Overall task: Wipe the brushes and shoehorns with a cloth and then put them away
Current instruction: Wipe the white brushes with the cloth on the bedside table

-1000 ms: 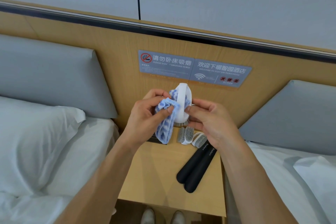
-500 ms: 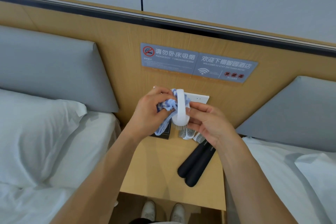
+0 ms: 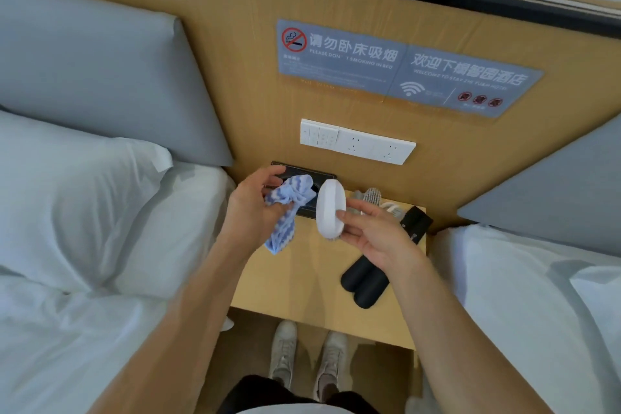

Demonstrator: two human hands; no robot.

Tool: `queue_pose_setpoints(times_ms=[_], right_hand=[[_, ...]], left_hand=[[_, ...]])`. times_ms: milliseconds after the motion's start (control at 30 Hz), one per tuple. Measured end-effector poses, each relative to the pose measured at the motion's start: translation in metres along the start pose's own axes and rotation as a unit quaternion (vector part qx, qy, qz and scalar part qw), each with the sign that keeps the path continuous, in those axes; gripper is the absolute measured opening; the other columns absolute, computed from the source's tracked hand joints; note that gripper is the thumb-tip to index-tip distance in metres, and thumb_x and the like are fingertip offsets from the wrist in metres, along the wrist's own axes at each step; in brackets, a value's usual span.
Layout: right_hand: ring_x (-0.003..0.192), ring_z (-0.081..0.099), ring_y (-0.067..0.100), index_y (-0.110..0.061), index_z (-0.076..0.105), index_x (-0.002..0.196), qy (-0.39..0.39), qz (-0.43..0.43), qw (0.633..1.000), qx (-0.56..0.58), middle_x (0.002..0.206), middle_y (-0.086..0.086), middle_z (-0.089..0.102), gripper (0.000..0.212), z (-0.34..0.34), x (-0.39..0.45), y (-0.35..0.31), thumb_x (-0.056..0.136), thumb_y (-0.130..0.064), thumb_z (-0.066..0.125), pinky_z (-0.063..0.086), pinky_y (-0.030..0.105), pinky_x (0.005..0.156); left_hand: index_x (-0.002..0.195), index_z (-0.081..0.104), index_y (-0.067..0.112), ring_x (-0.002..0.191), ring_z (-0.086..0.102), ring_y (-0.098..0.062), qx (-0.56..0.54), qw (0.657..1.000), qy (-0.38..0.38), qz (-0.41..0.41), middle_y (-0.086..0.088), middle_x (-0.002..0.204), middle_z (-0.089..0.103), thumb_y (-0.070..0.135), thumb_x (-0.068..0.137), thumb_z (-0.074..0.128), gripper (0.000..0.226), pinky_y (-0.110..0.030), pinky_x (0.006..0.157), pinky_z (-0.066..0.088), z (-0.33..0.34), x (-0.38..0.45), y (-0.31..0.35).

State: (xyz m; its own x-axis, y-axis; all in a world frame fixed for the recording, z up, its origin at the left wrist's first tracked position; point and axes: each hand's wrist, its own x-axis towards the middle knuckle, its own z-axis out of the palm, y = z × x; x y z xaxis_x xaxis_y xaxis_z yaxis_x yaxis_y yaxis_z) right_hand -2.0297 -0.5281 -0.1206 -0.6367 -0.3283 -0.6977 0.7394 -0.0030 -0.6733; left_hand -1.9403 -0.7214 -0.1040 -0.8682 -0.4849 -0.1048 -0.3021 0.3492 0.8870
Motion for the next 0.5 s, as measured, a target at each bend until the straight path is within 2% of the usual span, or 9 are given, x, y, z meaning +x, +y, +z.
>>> queue_pose_setpoints(times_ms=[100, 133, 200, 267, 367, 400, 500], right_hand=[[0.101, 0.068, 0.028, -0.004, 0.054, 0.137, 0.024, 0.053, 0.998, 0.000, 0.125, 0.019, 0.066, 0.051, -0.004, 0.032, 0.029, 0.089, 0.003, 0.068, 0.058, 0.036, 0.079], [0.097, 0.068, 0.026, -0.003, 0.055, 0.136, 0.034, 0.065, 0.997, -0.008, 0.125, 0.019, 0.066, 0.049, -0.005, 0.043, 0.039, 0.089, 0.003, 0.068, 0.057, 0.033, 0.078], [0.085, 0.064, 0.020, -0.002, 0.061, 0.130, 0.065, 0.082, 0.993, -0.047, 0.114, 0.017, 0.069, 0.043, -0.006, 0.065, 0.059, 0.088, 0.000, 0.072, 0.054, 0.026, 0.074], [0.077, 0.060, 0.019, -0.001, 0.065, 0.122, 0.092, 0.105, 0.987, -0.077, 0.099, 0.013, 0.069, 0.037, -0.008, 0.087, 0.079, 0.086, -0.001, 0.075, 0.051, 0.026, 0.071], [0.075, 0.061, 0.019, -0.001, 0.065, 0.111, 0.099, 0.141, 0.983, -0.057, 0.096, 0.014, 0.068, 0.028, -0.009, 0.118, 0.106, 0.085, 0.002, 0.075, 0.053, 0.028, 0.067], [0.077, 0.064, 0.020, -0.001, 0.064, 0.107, 0.100, 0.149, 0.983, -0.049, 0.098, 0.014, 0.068, 0.024, -0.009, 0.128, 0.113, 0.085, 0.003, 0.074, 0.053, 0.029, 0.066], [0.079, 0.066, 0.022, -0.005, 0.063, 0.092, 0.113, 0.148, 0.981, -0.053, 0.105, 0.017, 0.068, 0.015, -0.007, 0.158, 0.135, 0.086, 0.005, 0.072, 0.053, 0.030, 0.063]], left_hand=[[0.113, 0.067, 0.019, 0.088, 0.069, -0.011, -0.020, 0.996, 0.032, -0.082, 0.003, 0.098, 0.072, 0.006, 0.084, 0.071, 0.032, -0.023, 0.073, 0.057, 0.004, 0.002, -0.035], [0.107, 0.069, 0.019, 0.085, 0.070, -0.010, -0.027, 0.994, 0.034, -0.098, 0.004, 0.094, 0.072, 0.006, 0.084, 0.071, 0.027, -0.024, 0.071, 0.058, 0.006, 0.003, -0.045], [0.099, 0.071, 0.022, 0.080, 0.069, -0.005, -0.041, 0.991, 0.038, -0.125, 0.007, 0.088, 0.072, 0.007, 0.085, 0.070, 0.021, -0.015, 0.063, 0.054, 0.012, 0.004, -0.065], [0.096, 0.071, 0.022, 0.078, 0.068, -0.005, -0.056, 0.985, 0.049, -0.157, 0.007, 0.086, 0.072, 0.004, 0.084, 0.067, 0.022, -0.016, 0.063, 0.052, 0.020, 0.006, -0.087], [0.097, 0.070, 0.019, 0.088, 0.070, -0.021, -0.084, 0.976, 0.043, -0.197, -0.001, 0.091, 0.072, -0.004, 0.085, 0.060, 0.027, -0.035, 0.074, 0.059, 0.035, 0.011, -0.121], [0.094, 0.070, 0.021, 0.088, 0.070, -0.022, -0.088, 0.975, 0.038, -0.201, -0.001, 0.090, 0.072, -0.005, 0.085, 0.059, 0.030, -0.036, 0.075, 0.059, 0.041, 0.011, -0.130], [0.086, 0.068, 0.032, 0.082, 0.070, -0.012, -0.092, 0.974, 0.036, -0.204, 0.009, 0.084, 0.072, -0.005, 0.084, 0.060, 0.038, -0.026, 0.070, 0.058, 0.056, 0.011, -0.152]])
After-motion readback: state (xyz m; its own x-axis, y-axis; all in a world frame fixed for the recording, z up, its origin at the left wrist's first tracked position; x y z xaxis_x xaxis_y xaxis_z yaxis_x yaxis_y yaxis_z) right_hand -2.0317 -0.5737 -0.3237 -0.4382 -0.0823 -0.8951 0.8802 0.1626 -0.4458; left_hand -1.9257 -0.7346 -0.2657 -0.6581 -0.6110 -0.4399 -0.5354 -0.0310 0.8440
